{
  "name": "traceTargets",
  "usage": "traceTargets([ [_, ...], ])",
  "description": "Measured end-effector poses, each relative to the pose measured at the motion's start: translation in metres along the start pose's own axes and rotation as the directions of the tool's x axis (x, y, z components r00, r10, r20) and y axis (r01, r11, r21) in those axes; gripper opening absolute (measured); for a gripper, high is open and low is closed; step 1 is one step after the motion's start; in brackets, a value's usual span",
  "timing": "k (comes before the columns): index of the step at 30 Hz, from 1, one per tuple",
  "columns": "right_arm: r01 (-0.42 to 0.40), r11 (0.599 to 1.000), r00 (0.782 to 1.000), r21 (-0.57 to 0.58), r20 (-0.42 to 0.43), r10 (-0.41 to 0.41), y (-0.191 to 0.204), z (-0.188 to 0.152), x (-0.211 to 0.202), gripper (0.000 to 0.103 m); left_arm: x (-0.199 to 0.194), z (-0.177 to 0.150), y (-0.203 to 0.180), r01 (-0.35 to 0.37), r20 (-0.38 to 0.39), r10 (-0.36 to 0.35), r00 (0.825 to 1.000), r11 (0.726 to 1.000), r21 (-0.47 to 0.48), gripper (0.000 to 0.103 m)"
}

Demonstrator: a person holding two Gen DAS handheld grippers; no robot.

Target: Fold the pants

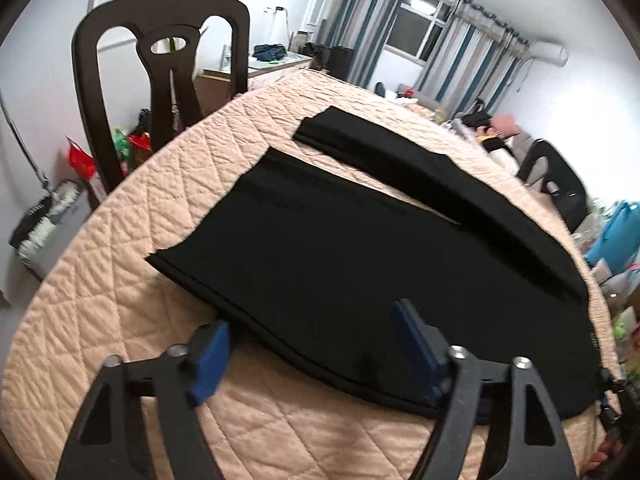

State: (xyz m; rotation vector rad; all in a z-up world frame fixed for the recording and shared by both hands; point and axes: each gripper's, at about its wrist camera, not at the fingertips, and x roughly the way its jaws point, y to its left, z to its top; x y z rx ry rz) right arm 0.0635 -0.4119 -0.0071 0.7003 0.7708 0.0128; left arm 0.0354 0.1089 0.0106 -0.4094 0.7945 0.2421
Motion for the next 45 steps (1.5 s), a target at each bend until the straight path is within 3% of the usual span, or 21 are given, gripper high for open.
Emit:
traceTargets([
  [2,0.020,1.000,1.000,-0.009,0.004,-0.020,0.001,0.001,0.001,0.033,0.003,0.004,0.002,-0.034,0.001,0.034,0.999,0.999,0.000,0.039],
  [3,0.027,1.000,1.000,-0.009,0.002,-0.027,0.001,0.002,0.002,0.023,0.003,0.006,0.005,-0.041,0.006,0.041,0.999,0.999,-0.007,0.022],
  [4,0.019,1.000,1.000,-0.004,-0.003,-0.019,-0.001,0.004,0.004,0.022,0.005,0.008,0.008,-0.032,-0.001,0.032,0.999,0.999,-0.016,0.013],
  [7,-0.001,1.000,1.000,-0.010,0.003,0.001,-0.003,0.005,0.000,0.017,0.003,0.010,0.020,0.006,-0.012,-0.007,1.000,0.999,-0.054,0.005],
  [13,-0.096,0.995,0.995,0.005,0.038,0.096,-0.007,0.002,-0.037,0.012,-0.037,0.005,0.026,0.085,0.039,-0.084,0.996,0.996,-0.032,0.005],
  [19,-0.108,0.994,0.993,-0.003,0.038,0.108,-0.018,-0.025,-0.086,0.012,-0.082,-0.025,0.042,0.161,0.060,-0.161,0.985,0.987,-0.002,0.005],
  [22,-0.056,0.998,0.998,0.008,0.018,0.056,-0.035,-0.036,-0.096,0.012,-0.082,-0.045,0.048,0.149,0.027,-0.149,0.988,0.989,0.004,0.005],
  [27,-0.025,0.999,0.999,0.046,-0.035,0.027,-0.054,-0.042,-0.079,0.013,-0.058,-0.051,0.052,0.106,-0.040,-0.107,0.993,0.994,-0.011,0.005],
  [31,-0.026,1.000,0.999,0.010,-0.036,0.026,-0.045,-0.039,-0.081,0.018,-0.065,-0.044,0.055,0.081,-0.017,-0.081,0.997,0.997,-0.001,0.011],
  [37,0.096,0.993,0.994,-0.068,0.055,-0.092,-0.041,-0.035,-0.113,0.029,-0.091,-0.033,0.071,-0.027,0.089,0.032,0.995,0.998,-0.048,0.020],
  [41,0.199,0.968,0.968,-0.151,0.182,-0.171,-0.024,-0.032,-0.128,0.029,-0.099,-0.030,0.061,0.016,0.139,-0.014,0.990,1.000,-0.014,0.038],
  [45,0.177,0.957,0.975,-0.229,0.176,-0.138,-0.008,-0.032,-0.111,0.029,-0.073,-0.040,0.038,0.105,0.054,-0.110,0.992,0.991,0.083,0.041],
])
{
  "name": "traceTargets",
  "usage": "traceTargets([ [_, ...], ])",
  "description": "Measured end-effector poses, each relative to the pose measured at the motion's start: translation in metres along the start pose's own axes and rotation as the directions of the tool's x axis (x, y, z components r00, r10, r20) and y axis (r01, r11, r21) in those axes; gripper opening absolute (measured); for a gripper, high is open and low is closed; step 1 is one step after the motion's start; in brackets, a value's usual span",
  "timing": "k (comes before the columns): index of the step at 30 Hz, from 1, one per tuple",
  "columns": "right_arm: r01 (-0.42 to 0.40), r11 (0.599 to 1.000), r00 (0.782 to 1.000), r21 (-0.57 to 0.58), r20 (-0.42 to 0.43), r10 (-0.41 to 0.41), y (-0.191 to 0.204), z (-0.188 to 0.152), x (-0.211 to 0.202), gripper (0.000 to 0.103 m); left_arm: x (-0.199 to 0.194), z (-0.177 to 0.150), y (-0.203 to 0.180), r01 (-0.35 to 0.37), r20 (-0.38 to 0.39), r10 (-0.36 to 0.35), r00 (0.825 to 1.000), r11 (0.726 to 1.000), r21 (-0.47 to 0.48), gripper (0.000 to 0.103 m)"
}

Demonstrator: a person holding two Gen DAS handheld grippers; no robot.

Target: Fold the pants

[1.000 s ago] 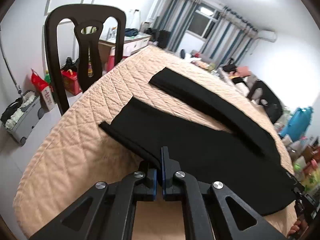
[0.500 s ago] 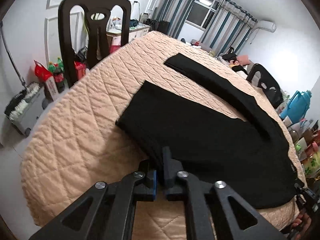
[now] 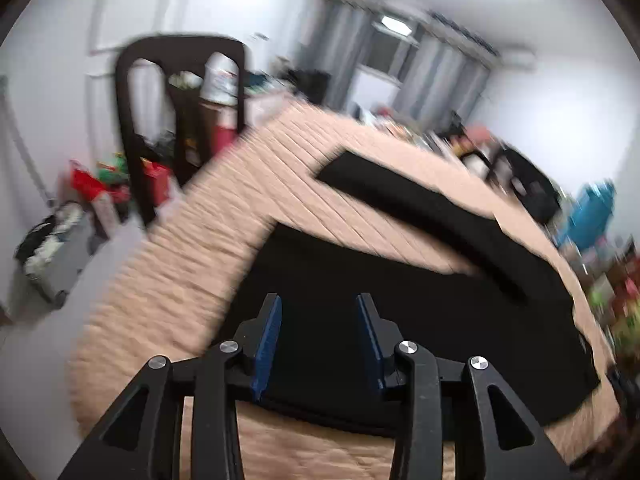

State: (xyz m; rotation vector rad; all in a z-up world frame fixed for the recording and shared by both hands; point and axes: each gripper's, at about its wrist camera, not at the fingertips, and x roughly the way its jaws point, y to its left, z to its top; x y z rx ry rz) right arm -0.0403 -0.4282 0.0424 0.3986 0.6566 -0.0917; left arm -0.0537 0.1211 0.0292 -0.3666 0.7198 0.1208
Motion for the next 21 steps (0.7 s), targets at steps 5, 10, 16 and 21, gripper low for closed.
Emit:
traceTargets([
  [5,0.006,0.999,0.996,-0.043,-0.090,-0.009,-0.008,-0.016,0.033,0.028,0.031,-0.012,-0.005,-0.025,-0.066,0.029,0.997,0.998,0.065,0.041],
  [10,0.042,0.995,0.999,-0.093,-0.020,-0.044,0.001,-0.001,0.019,0.028,0.034,0.008,-0.014,-0.027,-0.039,0.032,0.999,0.994,0.104,0.042],
  [16,-0.043,0.983,0.998,-0.179,-0.060,0.033,0.036,0.010,0.050,0.028,0.069,0.024,-0.042,0.006,-0.088,0.010,0.996,0.983,0.183,0.050],
  [21,-0.022,0.983,0.989,-0.184,-0.150,-0.006,0.033,0.005,0.087,0.028,0.085,0.024,-0.042,-0.024,-0.109,0.046,0.993,0.980,0.198,0.052],
])
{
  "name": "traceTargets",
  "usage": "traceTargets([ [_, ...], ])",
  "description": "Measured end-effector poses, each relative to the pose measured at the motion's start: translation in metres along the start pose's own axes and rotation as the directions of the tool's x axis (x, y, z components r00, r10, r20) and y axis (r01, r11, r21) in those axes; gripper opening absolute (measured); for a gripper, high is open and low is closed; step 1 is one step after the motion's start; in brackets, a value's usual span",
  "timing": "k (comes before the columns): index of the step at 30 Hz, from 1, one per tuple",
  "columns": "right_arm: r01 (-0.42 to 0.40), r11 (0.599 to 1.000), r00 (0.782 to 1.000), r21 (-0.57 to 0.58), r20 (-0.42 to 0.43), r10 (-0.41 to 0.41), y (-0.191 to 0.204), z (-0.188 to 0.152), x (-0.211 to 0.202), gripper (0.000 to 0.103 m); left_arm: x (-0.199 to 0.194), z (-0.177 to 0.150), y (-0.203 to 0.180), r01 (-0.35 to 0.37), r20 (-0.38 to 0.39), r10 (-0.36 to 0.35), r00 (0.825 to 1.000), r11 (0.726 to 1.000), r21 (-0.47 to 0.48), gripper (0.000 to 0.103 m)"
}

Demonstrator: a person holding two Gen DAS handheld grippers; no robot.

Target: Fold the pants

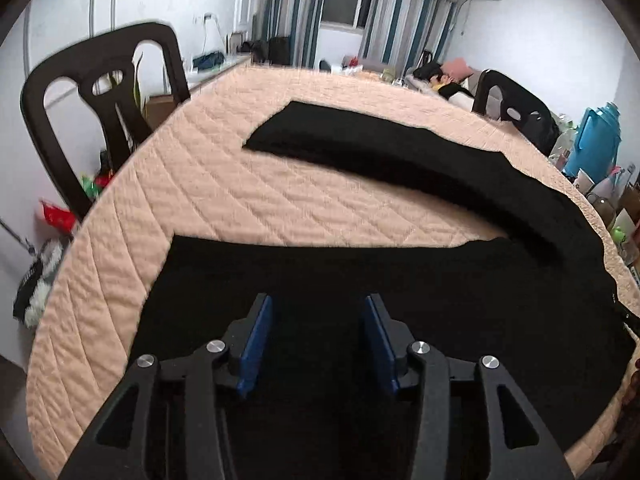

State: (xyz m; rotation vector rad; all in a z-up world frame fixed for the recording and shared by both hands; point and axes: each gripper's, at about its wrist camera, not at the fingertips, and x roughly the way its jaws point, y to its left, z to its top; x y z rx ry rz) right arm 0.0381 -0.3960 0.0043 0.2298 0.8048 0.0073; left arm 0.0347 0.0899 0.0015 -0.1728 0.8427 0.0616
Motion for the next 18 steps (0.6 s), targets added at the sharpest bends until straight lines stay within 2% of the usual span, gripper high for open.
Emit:
traceTargets([
  [2,-0.032,0.999,0.999,0.030,0.010,0.032,-0.005,0.001,-0.006,0.028,-0.002,0.002,0.002,0.009,-0.009,-0.010,1.000,1.000,-0.011,0.052],
  [5,0.019,1.000,1.000,0.013,0.018,-0.019,-0.006,0.002,-0.018,0.029,-0.009,0.003,0.001,0.011,-0.014,-0.011,1.000,1.000,-0.009,0.052],
  [6,0.013,1.000,1.000,0.014,0.017,-0.013,-0.006,0.002,-0.021,0.029,-0.013,0.004,-0.001,0.014,-0.009,-0.014,1.000,1.000,-0.002,0.052],
  [8,-0.014,1.000,1.000,0.013,0.016,0.013,-0.004,0.004,-0.024,0.031,-0.016,0.008,-0.007,0.028,-0.005,-0.028,1.000,0.999,0.015,0.053],
  [9,-0.021,1.000,1.000,0.005,0.016,0.021,-0.002,0.007,-0.024,0.036,-0.016,0.012,-0.011,0.038,-0.006,-0.037,0.999,0.999,0.026,0.054],
  [14,-0.067,0.992,0.998,-0.108,0.005,0.068,0.031,0.033,-0.016,0.038,-0.019,0.042,-0.040,0.064,0.007,-0.065,0.998,0.992,0.113,0.056],
  [18,-0.119,0.969,0.993,-0.216,-0.023,0.117,0.064,0.066,0.001,0.038,-0.008,0.081,-0.065,0.104,0.001,-0.106,0.994,0.974,0.199,0.068],
])
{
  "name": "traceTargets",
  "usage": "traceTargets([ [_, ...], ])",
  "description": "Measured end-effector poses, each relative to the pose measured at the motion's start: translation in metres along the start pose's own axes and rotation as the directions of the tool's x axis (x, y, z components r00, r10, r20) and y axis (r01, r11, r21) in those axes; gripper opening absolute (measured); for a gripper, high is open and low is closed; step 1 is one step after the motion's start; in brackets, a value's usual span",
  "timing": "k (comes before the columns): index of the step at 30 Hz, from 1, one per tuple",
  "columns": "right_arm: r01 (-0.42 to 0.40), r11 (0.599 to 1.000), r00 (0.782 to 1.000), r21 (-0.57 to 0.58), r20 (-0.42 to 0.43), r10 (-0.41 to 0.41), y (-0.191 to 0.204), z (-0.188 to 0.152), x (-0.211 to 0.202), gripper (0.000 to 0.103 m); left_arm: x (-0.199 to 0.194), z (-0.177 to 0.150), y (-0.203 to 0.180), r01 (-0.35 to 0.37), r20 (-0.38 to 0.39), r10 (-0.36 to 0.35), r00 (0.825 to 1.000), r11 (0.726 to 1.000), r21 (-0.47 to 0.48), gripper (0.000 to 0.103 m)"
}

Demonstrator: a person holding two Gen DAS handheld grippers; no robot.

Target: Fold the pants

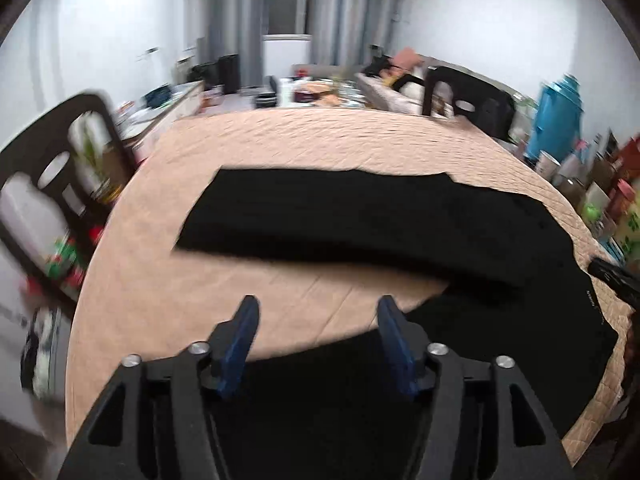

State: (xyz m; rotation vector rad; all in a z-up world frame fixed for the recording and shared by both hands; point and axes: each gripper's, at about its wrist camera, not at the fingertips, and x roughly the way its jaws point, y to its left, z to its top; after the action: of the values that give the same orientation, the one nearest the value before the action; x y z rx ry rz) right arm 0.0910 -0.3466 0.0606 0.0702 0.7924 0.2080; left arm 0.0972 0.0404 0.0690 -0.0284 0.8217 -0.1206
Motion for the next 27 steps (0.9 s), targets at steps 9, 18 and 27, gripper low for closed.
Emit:
traceTargets([
  [9,-0.062,0.988,0.991,-0.143,-0.122,0.045,0.017,0.091,0.103,0.038,0.095,0.078,0.002,-0.017,-0.071,0.017,0.997,1.000,-0.001,0.070],
  [18,-0.015,0.996,0.973,-0.084,-0.230,-0.004,-0.003,0.122,0.178,0.039,0.155,0.108,-0.007,-0.041,-0.116,0.044,0.992,0.999,0.026,0.073],
  [27,0.007,0.994,0.965,-0.109,-0.258,-0.035,-0.006,0.126,0.206,0.049,0.191,0.107,-0.020,-0.047,-0.147,0.058,0.987,0.996,0.078,0.088],
])
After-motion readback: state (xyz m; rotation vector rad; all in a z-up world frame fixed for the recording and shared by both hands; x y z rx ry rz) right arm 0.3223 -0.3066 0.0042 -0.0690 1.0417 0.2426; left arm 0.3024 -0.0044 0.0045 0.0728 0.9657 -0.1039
